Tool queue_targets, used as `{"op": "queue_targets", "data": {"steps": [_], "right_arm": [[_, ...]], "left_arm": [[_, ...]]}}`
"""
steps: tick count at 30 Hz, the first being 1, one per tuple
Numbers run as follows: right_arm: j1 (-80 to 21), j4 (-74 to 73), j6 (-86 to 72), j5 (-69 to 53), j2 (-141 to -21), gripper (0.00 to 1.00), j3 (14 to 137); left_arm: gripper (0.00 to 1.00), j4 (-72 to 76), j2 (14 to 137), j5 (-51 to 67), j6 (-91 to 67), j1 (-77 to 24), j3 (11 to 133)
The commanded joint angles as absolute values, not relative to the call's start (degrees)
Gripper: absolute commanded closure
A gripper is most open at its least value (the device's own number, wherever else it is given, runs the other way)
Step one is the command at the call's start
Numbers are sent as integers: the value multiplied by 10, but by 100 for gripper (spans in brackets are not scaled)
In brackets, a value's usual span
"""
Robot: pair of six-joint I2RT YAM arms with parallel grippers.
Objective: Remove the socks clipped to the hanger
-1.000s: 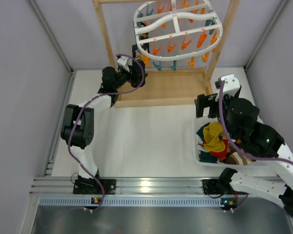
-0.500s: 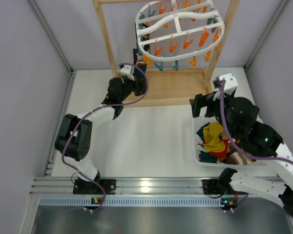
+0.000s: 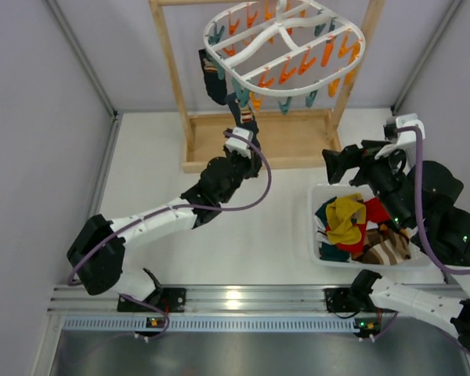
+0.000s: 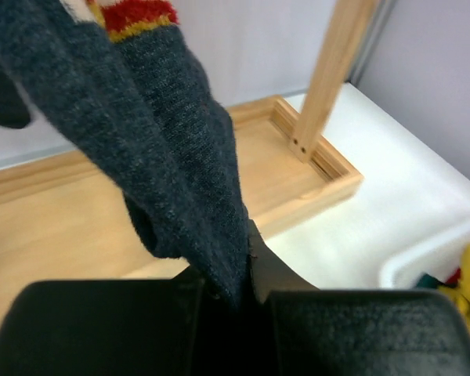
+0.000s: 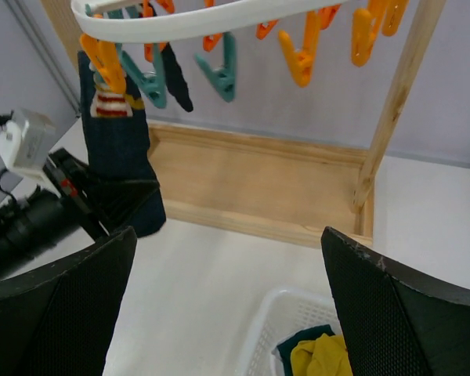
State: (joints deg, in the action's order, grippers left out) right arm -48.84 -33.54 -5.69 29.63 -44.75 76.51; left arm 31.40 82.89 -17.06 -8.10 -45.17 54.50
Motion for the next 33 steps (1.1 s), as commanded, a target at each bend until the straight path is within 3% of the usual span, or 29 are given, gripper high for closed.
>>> {"op": "queue_targets", "data": {"steps": [1,8,16,25,33], "right_arm": [[-481,-354,-69,316,-463,4,817],[-480,-387,-58,301,-541,4,925],[-480,-441,-44,265,-688,9,1080],[-480,-508,-31,307,-844,21,1231],[-480,-512,-24,328,-910,29,1267]], "left_arm": [[100,287,803,-271,-32,-515,563],[100,263,850,-397,32,-626,616],[100,256,933,-521,90,-681,686],[100,256,1005,-576,145,-702,758],[100,257,1046,-580,183,-711,798]]}}
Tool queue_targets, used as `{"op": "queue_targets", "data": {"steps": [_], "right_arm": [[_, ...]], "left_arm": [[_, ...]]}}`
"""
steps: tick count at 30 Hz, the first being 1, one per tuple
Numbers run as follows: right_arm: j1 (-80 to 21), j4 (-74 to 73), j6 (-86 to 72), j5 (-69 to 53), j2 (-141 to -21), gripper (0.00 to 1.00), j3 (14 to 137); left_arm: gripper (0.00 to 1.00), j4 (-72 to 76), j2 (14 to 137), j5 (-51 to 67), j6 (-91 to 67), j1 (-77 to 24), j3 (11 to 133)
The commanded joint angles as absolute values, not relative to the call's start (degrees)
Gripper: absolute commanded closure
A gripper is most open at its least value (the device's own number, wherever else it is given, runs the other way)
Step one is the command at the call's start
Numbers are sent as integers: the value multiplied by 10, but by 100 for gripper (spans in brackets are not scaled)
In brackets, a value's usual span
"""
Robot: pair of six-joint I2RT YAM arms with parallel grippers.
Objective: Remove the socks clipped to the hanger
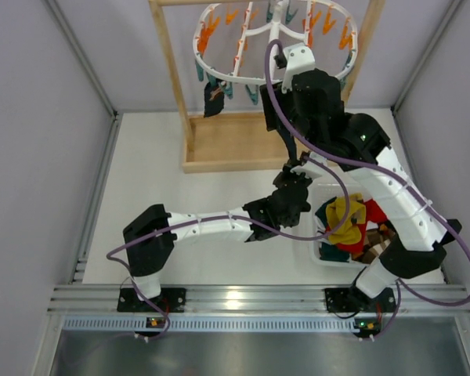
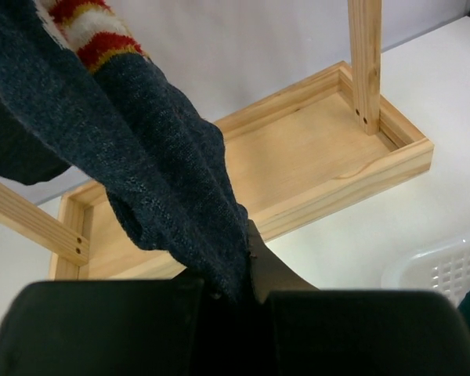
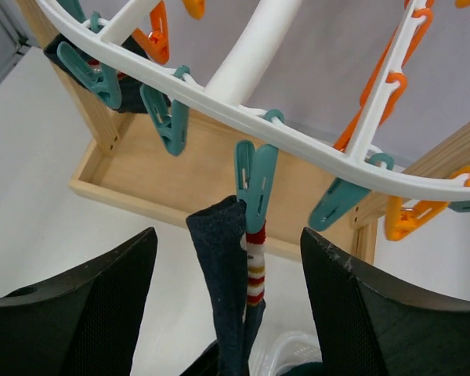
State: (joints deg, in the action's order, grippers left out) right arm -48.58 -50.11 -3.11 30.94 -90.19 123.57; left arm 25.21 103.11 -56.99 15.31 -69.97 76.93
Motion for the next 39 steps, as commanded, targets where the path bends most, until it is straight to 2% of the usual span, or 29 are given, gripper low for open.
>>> {"op": "queue_targets", "data": {"steps": [1,14,26,35,39], "right_arm": [[-480,-512,-23,329,-918,30,1270],[-481,-484,32,483,-955,31,1254],[-483,-419,59,516,-977,34,1235],[-480,-311,103,584,-970,35,1157],[-479,-282,112,597,-973,42,1147]], "left_arm": [[100,256,1050,-582,186,-713,808],[100,257,1087,-614,249,-738,867],[100,257,1095,-607,255,-750,889],[100,257,1086,-606,252,-759,888],[100,257,1080,-606,251,-760,883]]}}
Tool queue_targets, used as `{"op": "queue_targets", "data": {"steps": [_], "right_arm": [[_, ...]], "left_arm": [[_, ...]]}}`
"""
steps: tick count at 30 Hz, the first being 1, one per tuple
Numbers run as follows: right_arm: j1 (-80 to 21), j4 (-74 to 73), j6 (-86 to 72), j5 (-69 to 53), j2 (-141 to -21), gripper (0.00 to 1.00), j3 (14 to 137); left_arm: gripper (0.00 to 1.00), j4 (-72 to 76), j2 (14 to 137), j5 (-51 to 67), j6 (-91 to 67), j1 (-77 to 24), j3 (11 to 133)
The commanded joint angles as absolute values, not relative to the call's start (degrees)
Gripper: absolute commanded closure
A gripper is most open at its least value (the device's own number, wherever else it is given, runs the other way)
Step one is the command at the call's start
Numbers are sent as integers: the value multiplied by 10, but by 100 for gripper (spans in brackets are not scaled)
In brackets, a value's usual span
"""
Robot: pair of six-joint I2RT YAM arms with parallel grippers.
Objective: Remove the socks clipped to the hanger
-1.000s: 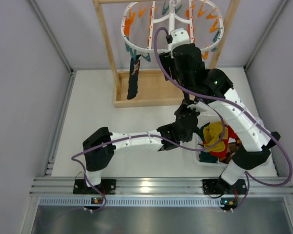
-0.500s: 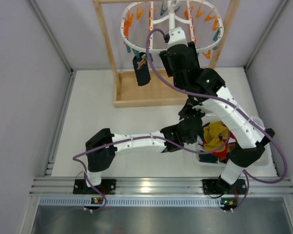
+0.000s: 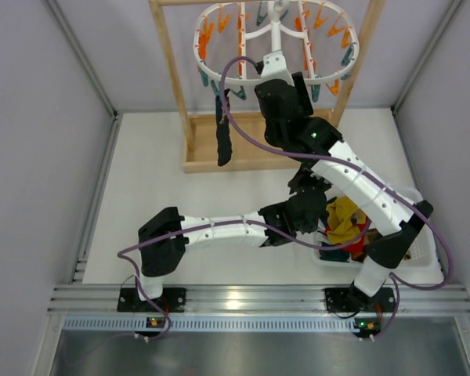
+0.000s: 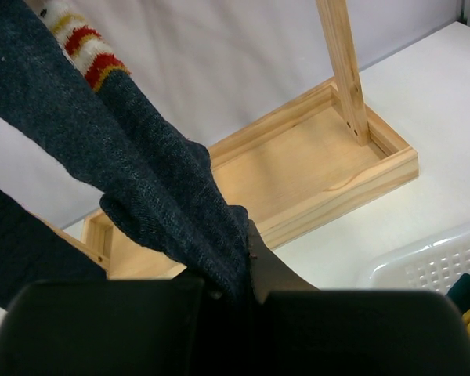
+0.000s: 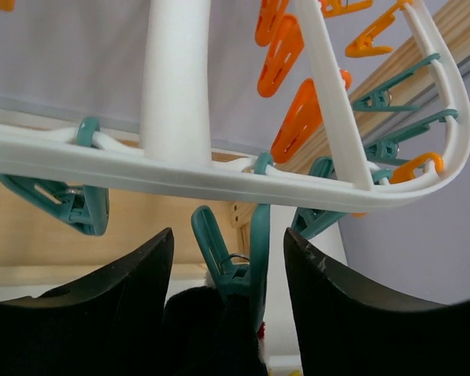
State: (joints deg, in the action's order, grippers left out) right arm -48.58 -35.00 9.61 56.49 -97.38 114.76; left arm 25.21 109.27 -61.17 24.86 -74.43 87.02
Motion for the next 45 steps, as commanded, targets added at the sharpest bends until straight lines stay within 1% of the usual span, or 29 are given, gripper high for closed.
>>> {"op": "queue_targets", "data": {"steps": [1,9,14,18,20,22,27,30,32,33,34,35,36,37,39,42,43,45], "right_arm": [[-479,-280,114,601,-972,45,1146],[-480,-248,146,613,-980,52,1145],[-480,-239,158,617,-986,61,1148],[-480,-236,165,620,-991,65,1149],[-480,-238,165,621,-991,77,1148],[-480,-239,163,621,-990,83,1148],[-484,-250,143,606,-983,84,1147],[-484,-263,122,579,-977,77,1148],[-483,-285,106,549,-971,64,1147],[-483,-292,90,537,-967,54,1147],[-483,-309,82,520,-962,45,1146],[-483,-319,73,510,-958,41,1146],[-483,-327,58,498,-941,39,1142],[-483,-333,50,476,-933,34,1137],[-483,-351,28,450,-896,29,1118],[-483,-380,23,371,-838,16,1083],[-483,-389,23,336,-819,9,1072],[-483,-408,19,309,-760,2,1025]], "left_arm": [[100,257,1078,-606,250,-760,882],[100,256,1068,-598,236,-761,866],[100,256,1067,-594,233,-762,865],[100,257,1064,-592,230,-761,863],[100,257,1064,-589,227,-761,862],[100,257,1065,-589,225,-762,860],[100,256,1064,-592,213,-760,846],[100,255,1037,-592,190,-760,818],[100,243,993,-578,160,-762,783],[100,226,975,-564,141,-763,771],[100,209,956,-539,117,-763,758],[100,200,935,-516,77,-763,728],[100,190,898,-494,62,-763,711],[100,187,881,-448,49,-763,697],[100,174,842,-407,16,-763,665],[100,163,810,-331,-15,-761,638],[100,150,805,-285,-26,-760,635],[100,148,798,-240,-42,-758,625]]}}
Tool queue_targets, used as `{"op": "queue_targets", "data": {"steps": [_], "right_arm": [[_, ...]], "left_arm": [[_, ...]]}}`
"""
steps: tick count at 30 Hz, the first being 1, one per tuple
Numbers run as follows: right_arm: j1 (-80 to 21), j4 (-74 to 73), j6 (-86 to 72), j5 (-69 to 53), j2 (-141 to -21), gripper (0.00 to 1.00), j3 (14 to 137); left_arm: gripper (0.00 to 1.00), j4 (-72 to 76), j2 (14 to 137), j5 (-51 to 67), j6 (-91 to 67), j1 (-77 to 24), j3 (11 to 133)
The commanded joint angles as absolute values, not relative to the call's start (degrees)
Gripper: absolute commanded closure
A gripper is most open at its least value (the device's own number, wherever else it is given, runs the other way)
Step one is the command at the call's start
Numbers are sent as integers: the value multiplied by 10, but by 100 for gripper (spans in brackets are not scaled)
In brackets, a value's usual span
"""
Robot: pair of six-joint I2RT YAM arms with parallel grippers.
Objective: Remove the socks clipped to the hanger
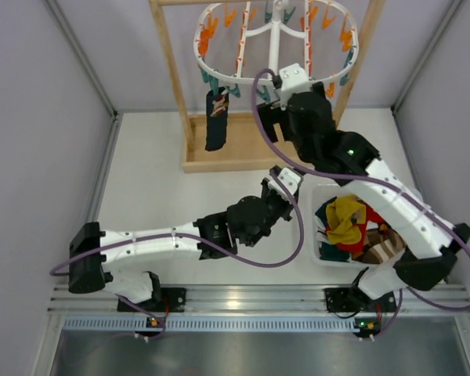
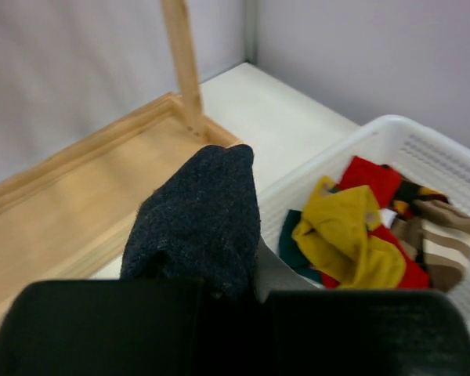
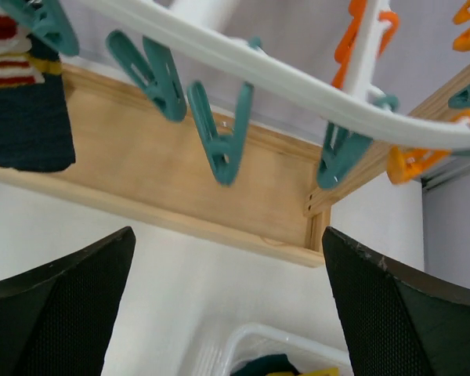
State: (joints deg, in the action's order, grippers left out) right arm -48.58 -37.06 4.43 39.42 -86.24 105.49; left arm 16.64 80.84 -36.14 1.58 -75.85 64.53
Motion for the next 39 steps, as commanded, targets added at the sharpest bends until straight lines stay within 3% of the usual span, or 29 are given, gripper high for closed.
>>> {"op": "queue_targets", "data": {"steps": [1,8,13,18,20,21,23,24,25,27,28,33,39], "right_arm": [[-483,-411,15,309,-739,0,1008],[-480,-469,-52,310,-524,1,905],[-480,-476,-59,335,-454,1,891],[-480,-488,-58,371,-434,1,903],[-480,-485,-58,373,-428,0,897],[-480,-486,-56,374,-427,0,895],[-480,-489,-55,383,-425,1,889],[-481,-490,-56,387,-425,1,886],[-480,-490,-56,393,-424,0,884],[-481,-488,-59,396,-419,1,877],[-481,-484,-58,397,-416,1,870],[-480,-464,-65,395,-413,1,852],[-480,-425,-72,383,-406,1,837]], "left_arm": [[100,149,798,-213,-51,-756,623],[100,149,893,30,-100,-723,699],[100,143,1000,104,-98,-722,814],[100,33,1187,103,-108,-723,1062],[96,12,1258,105,-122,-723,1148],[93,3,1279,109,-127,-724,1179],[75,-49,1330,127,-127,-726,1254],[61,-61,1340,115,-121,-730,1270],[35,-89,1346,99,-99,-741,1283],[17,-100,1346,49,-78,-751,1289],[3,-105,1334,29,-69,-757,1278],[1,-110,1262,-71,-66,-749,1214],[1,-108,1099,-231,-88,-726,1031]]}}
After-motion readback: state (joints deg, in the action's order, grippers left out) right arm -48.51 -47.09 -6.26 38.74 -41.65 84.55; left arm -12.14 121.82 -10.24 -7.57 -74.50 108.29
